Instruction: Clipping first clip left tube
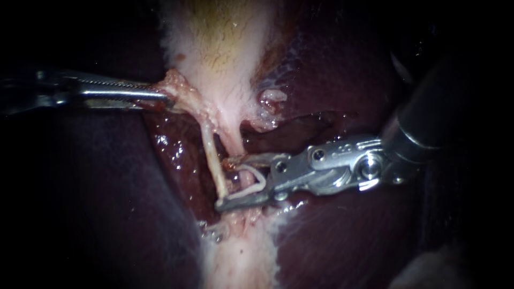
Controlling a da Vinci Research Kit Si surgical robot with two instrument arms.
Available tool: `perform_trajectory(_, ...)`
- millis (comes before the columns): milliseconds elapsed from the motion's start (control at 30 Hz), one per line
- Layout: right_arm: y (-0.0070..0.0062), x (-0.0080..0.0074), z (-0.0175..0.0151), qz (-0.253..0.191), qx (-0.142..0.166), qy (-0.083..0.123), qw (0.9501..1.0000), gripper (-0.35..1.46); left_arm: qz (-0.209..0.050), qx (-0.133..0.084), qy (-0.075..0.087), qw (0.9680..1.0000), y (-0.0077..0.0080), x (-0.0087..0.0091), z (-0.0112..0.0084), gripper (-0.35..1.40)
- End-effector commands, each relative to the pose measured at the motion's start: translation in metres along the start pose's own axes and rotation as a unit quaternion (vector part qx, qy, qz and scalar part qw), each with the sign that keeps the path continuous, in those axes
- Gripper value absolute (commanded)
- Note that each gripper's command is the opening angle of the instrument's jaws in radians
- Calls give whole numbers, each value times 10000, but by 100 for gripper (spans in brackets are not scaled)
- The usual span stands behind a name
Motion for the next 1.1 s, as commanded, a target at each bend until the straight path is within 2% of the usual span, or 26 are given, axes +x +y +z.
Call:
perform_trajectory(33,1,-2,2,-5,-13,-29,10000,50,1,3,0,10000,0,0,0,-35)
perform_trajectory(333,9,-22,14,7,-71,-265,9996,50,-1,-5,0,10000,3,1,0,-35)
perform_trajectory(533,17,-28,15,2,-22,-289,9996,50,-3,-15,0,10000,5,2,-1,-35)
perform_trajectory(733,16,-24,20,-69,504,-8,9987,50,-3,-13,0,10000,5,2,0,-35)
perform_trajectory(833,13,-20,26,-209,775,235,9965,49,-3,-13,0,10000,5,2,0,-35)
perform_trajectory(1100,6,-8,40,-292,1080,641,9917,49,-3,-13,0,10000,5,2,0,-35)
